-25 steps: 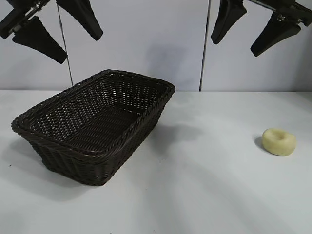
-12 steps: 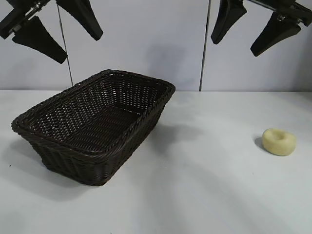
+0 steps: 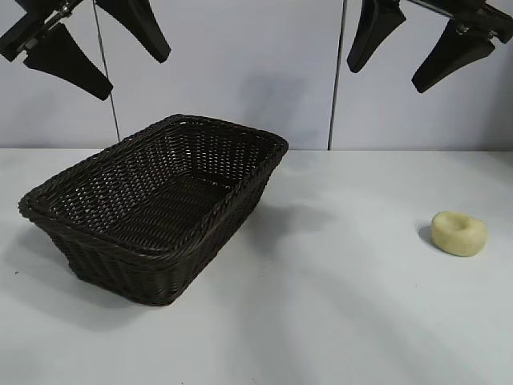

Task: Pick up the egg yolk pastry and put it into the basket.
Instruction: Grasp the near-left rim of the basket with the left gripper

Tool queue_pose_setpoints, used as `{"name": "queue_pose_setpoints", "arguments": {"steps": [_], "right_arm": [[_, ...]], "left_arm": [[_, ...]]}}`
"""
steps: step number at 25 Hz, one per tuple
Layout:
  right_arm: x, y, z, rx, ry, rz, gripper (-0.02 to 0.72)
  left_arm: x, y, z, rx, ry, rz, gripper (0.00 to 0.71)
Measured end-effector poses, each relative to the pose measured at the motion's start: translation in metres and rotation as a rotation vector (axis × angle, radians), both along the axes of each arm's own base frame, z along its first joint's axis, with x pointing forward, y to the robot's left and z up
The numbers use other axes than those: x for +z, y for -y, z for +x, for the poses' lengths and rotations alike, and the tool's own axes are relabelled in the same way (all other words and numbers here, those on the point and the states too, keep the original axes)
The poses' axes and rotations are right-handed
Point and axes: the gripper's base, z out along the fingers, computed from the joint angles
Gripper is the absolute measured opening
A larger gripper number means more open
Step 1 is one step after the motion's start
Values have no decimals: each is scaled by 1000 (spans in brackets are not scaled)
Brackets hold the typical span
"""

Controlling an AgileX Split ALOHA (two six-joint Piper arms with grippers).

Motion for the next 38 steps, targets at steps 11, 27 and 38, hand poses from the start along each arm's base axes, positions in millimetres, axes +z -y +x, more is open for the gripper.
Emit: {"name": "queue_pose_setpoints", "arguments": {"steps": [11,27,38], "right_arm": [[0,0,0,0,0,0,590],[-1,0,-2,7,-21,-3,590],[-1,0,-2,7,-23,-3,590]], "left_arm": [[-1,-7,-5,263,-206,26,550],[-12,13,-64,405,-241,175,550],[-56,5,-75,684,-338,125,550]]}}
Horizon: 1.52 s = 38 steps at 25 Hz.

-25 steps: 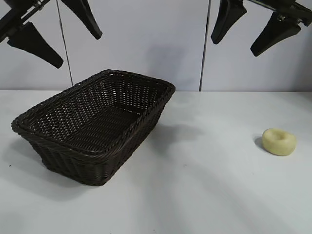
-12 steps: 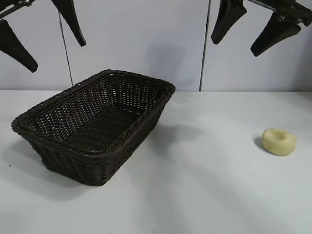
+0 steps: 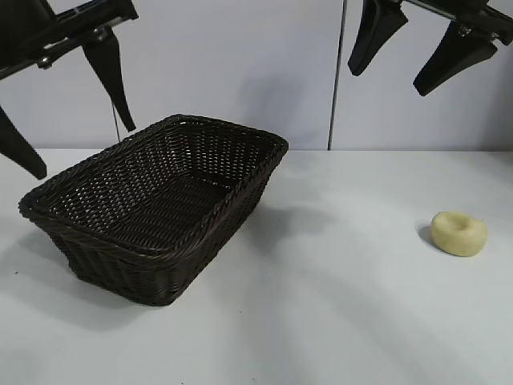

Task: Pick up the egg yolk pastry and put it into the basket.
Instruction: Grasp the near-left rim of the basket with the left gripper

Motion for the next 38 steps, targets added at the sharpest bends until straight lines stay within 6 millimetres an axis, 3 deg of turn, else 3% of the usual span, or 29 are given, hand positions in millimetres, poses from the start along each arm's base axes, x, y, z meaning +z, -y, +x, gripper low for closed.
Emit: {"name": "queue_pose_setpoints", "arguments": {"steps": [7,10,21,30,33,38], "right_arm": [[0,0,0,0,0,0,590],[0,0,0,0,0,0,590],[0,0,0,0,-1,0,590],[0,0,0,1,-1,-2,590],[0,0,0,1,-1,-3,590],[0,0,0,1,0,-4,590]], "left_arm": [[-24,-5,-5,149,-8,-14,550],[-25,-5,-2,172,26,-27,550],[-50,-1,14,202,42,-21,550],[-88,3,25,217,-13,17,550],[-92,3,25,222,-22,21,507],[-94,3,25,231,-30,21,326]]}}
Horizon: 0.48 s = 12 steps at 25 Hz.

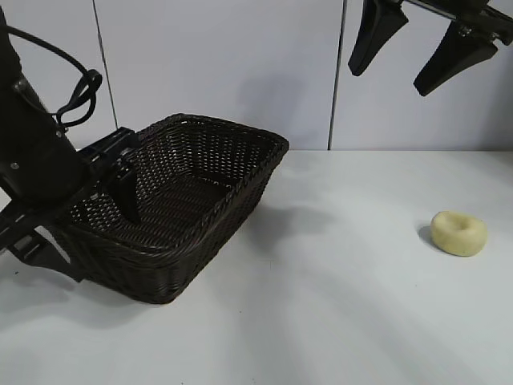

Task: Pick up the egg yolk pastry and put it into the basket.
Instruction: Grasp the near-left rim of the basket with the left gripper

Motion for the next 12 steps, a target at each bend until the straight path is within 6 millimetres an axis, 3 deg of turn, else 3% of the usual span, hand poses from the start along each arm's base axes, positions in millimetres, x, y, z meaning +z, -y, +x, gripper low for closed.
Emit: {"name": "queue_pose_setpoints", "arguments": {"steps": [7,12], "right_arm": [[0,0,0,0,0,0,590],[0,0,0,0,0,0,590]], "left_arm": [[0,0,0,50,-12,-15,115],[0,0,1,51,-7,-17,100]]}}
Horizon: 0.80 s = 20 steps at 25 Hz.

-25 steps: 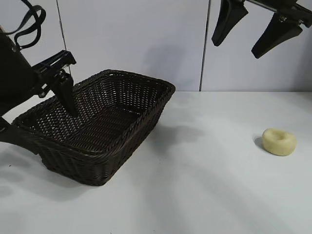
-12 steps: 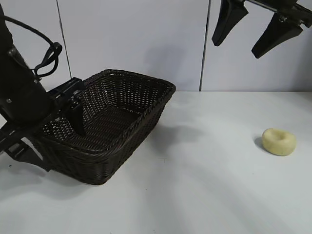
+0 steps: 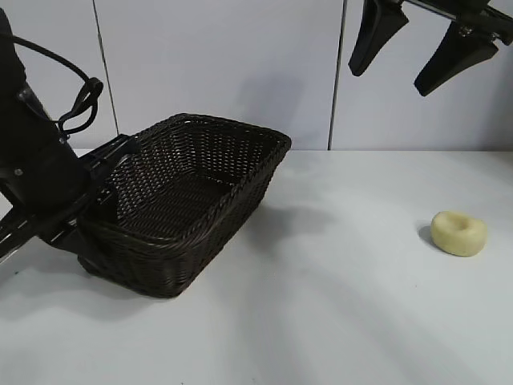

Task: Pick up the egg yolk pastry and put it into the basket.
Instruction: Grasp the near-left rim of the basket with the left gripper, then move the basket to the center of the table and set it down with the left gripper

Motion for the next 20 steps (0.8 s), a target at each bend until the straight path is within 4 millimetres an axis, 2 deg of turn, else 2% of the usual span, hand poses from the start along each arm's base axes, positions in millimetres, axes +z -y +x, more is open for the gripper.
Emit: {"name": "queue_pose_setpoints", "arguments": {"steps": [3,6,11,15,20], "right_arm": [[0,0,0,0,0,0,590],[0,0,0,0,0,0,590],[0,0,0,0,0,0,590],[0,0,0,0,0,0,590],[0,0,0,0,0,0,590]], "left_arm": [[2,-1,-2,-2,-10,0,100],[14,-6,-4,-14,1,-3,100],[31,-28,-5,-71,-2,-18,100],[32,-40,-3,-177,1,-69,100],[34,-43,-5,-335,16,-110,100]]}}
